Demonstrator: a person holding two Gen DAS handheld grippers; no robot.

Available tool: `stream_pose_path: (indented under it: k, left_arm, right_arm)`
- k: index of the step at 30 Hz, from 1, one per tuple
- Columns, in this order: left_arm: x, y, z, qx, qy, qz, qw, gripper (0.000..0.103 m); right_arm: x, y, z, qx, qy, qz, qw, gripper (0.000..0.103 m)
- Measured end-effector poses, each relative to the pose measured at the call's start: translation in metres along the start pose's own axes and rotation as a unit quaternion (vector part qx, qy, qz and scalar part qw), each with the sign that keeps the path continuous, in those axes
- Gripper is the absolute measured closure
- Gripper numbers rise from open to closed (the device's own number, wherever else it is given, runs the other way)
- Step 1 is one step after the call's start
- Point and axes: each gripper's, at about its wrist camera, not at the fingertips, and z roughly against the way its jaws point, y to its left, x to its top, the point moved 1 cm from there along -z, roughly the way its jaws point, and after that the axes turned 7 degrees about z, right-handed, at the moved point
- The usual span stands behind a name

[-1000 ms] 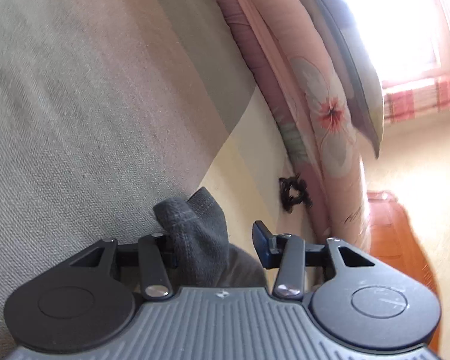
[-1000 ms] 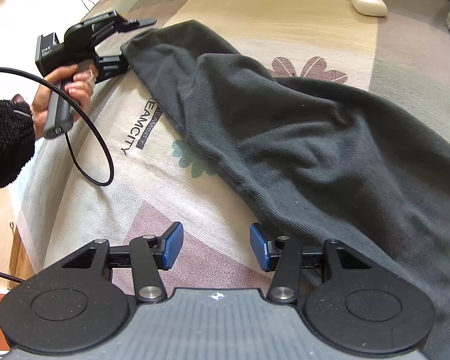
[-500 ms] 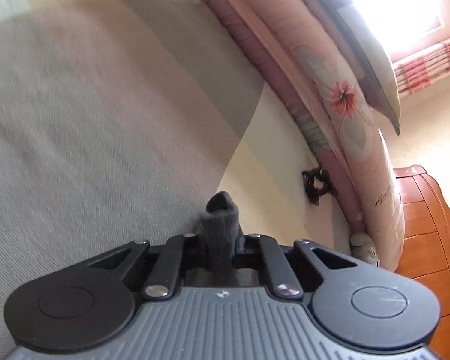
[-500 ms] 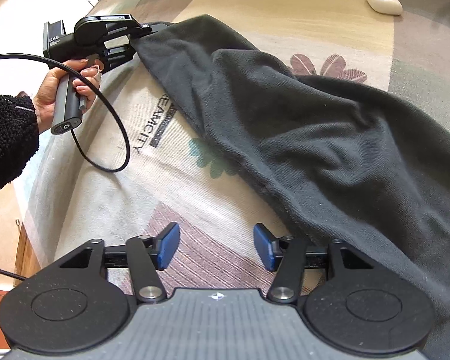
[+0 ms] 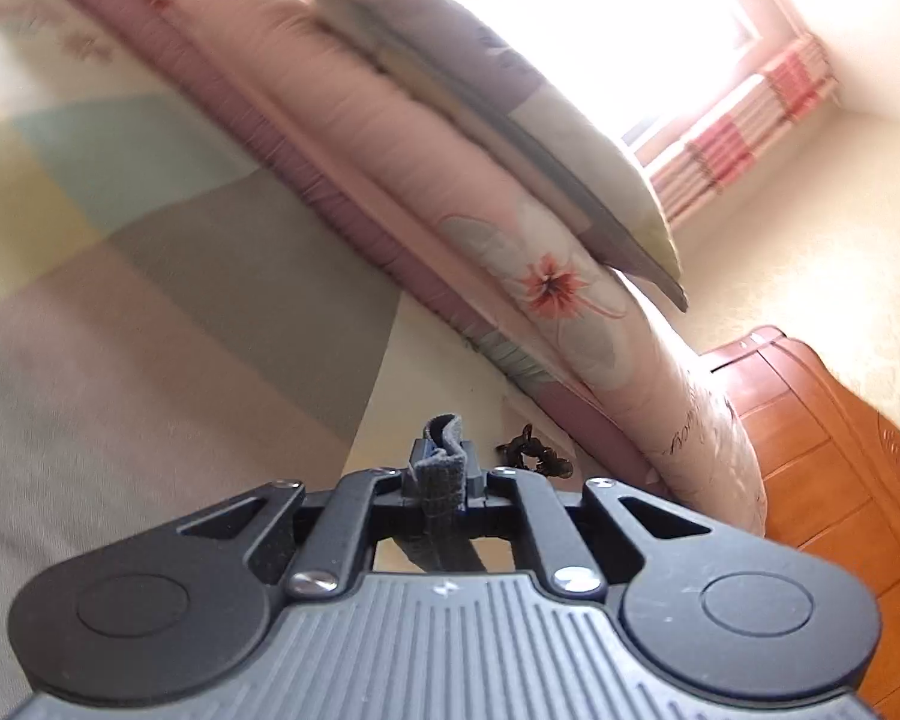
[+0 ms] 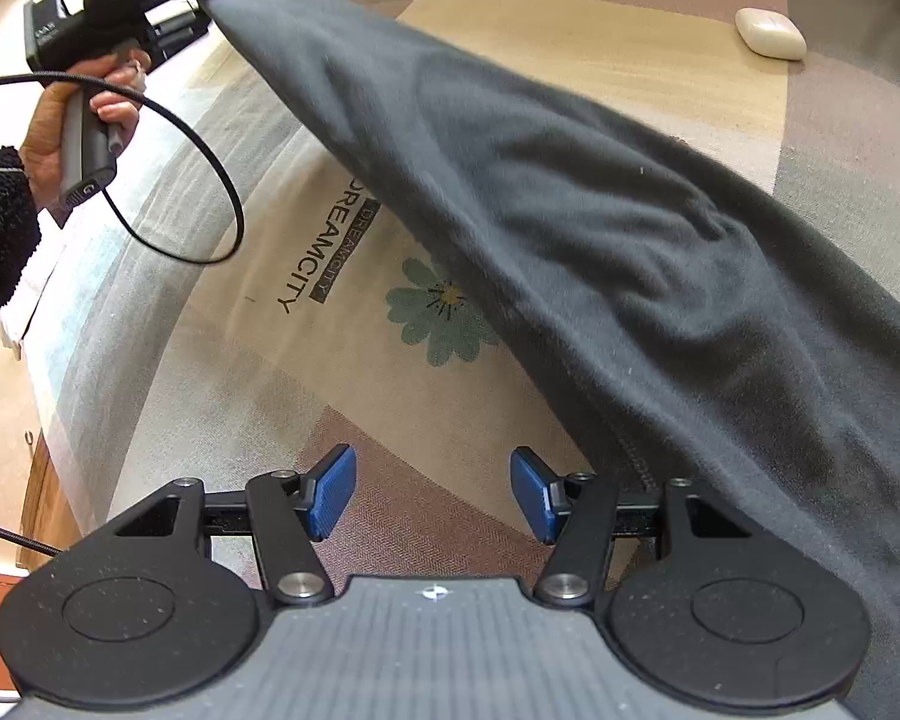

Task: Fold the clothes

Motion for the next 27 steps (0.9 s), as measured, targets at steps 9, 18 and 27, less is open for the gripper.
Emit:
stream_pose_path:
  k: [9,18,27]
  left_arm:
    - [-0.038,0.071,-0.030,0.124,0.081,0.015,0.9889,0.095]
    - [-0.040,0.073,-0.027,0.115,0.080,0.016,0.9900,0.093]
    - [-0.042,0.076,-0.025,0.106,0.070,0.027,0.9915,0.093]
  right_arm:
    - [0.001,0.004,0.006,0.001,0.003,0.021,1.000,0.041]
    - [0.057,-0.037,0.033,-0.106,-0.031,0.126,0.986,0.042]
    - [0.139,-0.111,-0.019,-0.062,-0.018,0.101,0.993,0.065]
